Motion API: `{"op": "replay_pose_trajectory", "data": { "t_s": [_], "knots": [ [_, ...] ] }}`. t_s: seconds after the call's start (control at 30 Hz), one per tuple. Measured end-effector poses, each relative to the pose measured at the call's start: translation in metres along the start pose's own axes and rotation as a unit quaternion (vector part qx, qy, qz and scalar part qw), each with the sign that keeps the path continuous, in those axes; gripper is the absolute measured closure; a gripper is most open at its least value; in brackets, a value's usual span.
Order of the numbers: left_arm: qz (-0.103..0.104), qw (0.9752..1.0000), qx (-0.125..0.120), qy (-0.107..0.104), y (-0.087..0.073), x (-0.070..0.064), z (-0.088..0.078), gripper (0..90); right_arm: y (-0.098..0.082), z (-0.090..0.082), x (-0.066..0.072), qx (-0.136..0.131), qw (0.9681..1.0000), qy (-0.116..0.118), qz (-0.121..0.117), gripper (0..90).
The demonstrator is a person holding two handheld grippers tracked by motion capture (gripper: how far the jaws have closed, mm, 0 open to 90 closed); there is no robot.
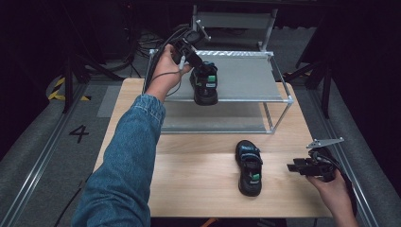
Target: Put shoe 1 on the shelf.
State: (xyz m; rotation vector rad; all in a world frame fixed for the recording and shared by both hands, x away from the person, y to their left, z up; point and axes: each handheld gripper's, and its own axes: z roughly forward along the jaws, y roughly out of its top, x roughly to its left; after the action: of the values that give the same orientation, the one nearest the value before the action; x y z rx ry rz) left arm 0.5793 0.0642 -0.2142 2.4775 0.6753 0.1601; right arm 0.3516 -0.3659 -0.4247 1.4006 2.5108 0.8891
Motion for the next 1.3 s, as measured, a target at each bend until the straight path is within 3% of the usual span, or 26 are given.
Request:
{"op": "replay_pose_trajectory", "data": {
  "t_s": [0.17, 0.27, 0.33, 0.4, 0.53, 0.67, 0.73, 0.87, 1.03, 1.13, 1.3],
  "knots": [
    [-0.018, 0.9998, -0.008, -0.001, -0.001, 0.004, 0.004, 67.7, 0.000, 0.000, -0.001, -0.001, 1.0000, 0.004, 0.000, 55.2],
    [-0.044, 0.9989, -0.013, -0.005, 0.000, 0.003, 0.002, 57.9, -0.001, -0.001, -0.002, -0.004, 1.0000, 0.007, 0.006, 55.2],
    [-0.051, 0.9985, -0.014, 0.012, 0.000, 0.003, 0.000, 49.2, -0.001, -0.001, -0.002, -0.004, 0.9999, 0.008, 0.006, 55.2],
    [-0.050, 0.9983, -0.017, 0.025, -0.002, 0.002, -0.004, 44.1, 0.000, -0.001, -0.001, -0.004, 0.9999, 0.009, 0.005, 55.0],
    [-0.056, 0.9961, -0.048, 0.048, -0.009, -0.002, -0.022, 42.5, 0.003, -0.002, -0.001, -0.009, 0.9999, 0.008, 0.002, 54.6],
    [-0.048, 0.9961, -0.057, 0.047, -0.017, -0.012, -0.039, 43.4, 0.008, 0.003, 0.002, -0.005, 0.9999, 0.013, 0.000, 54.5],
    [-0.044, 0.9962, -0.061, 0.045, -0.019, -0.017, -0.043, 44.5, 0.010, 0.004, 0.003, -0.004, 0.9999, 0.014, -0.001, 54.5],
    [-0.027, 0.9967, -0.070, 0.028, -0.029, -0.037, -0.056, 46.8, 0.014, 0.007, 0.005, -0.003, 0.9999, 0.016, -0.007, 54.5],
    [-0.014, 0.9974, -0.070, 0.000, -0.041, -0.063, -0.060, 53.6, 0.016, 0.008, 0.006, -0.002, 0.9998, 0.017, -0.009, 54.5],
    [0.000, 0.9979, -0.064, -0.010, -0.047, -0.078, -0.057, 61.3, 0.016, 0.008, 0.007, -0.002, 0.9998, 0.017, -0.010, 54.6],
    [0.018, 0.9984, -0.045, -0.031, -0.056, -0.095, -0.039, 79.1, 0.016, 0.008, 0.008, 0.000, 0.9998, 0.015, -0.010, 54.8]
  ]
}}
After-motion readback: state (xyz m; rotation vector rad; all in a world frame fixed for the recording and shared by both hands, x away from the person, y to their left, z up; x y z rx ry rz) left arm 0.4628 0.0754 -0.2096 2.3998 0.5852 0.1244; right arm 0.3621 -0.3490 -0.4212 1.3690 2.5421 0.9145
